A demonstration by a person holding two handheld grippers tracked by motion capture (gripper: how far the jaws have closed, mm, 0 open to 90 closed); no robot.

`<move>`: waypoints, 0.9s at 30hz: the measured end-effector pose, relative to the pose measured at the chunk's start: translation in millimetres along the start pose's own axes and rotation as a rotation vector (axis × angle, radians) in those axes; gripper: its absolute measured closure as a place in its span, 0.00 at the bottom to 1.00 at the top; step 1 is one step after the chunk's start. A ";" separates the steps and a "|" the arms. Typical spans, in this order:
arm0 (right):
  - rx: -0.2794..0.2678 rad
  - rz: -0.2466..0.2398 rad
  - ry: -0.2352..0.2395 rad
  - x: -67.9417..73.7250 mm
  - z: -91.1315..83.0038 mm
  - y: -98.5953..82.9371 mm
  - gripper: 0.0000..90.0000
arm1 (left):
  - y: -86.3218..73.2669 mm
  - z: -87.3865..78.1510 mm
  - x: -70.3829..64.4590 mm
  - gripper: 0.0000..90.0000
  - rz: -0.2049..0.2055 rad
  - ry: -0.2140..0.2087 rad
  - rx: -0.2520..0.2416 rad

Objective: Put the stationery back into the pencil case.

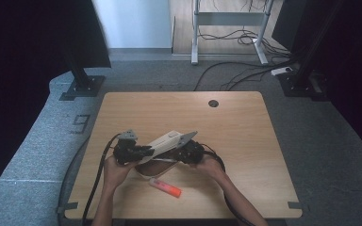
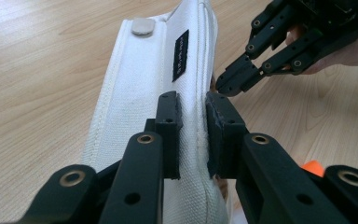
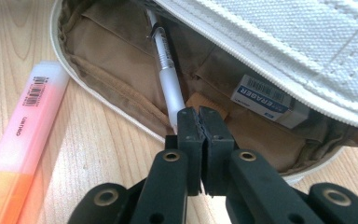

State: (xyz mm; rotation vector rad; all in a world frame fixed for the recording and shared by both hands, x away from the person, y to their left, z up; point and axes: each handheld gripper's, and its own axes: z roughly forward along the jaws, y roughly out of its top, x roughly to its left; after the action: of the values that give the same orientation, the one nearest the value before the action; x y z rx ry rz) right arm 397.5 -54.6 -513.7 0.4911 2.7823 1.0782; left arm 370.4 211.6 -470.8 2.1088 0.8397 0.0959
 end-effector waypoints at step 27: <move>0.015 -0.013 -0.045 -6.5 5.6 10.0 0.83 | 0.1 1.2 -0.5 0.84 0.002 0.003 0.007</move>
State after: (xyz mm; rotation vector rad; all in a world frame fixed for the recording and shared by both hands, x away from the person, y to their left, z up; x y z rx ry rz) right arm 407.4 -46.3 -511.2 0.4918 2.7524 1.0314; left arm 370.6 210.4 -471.4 2.1165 0.8404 0.0979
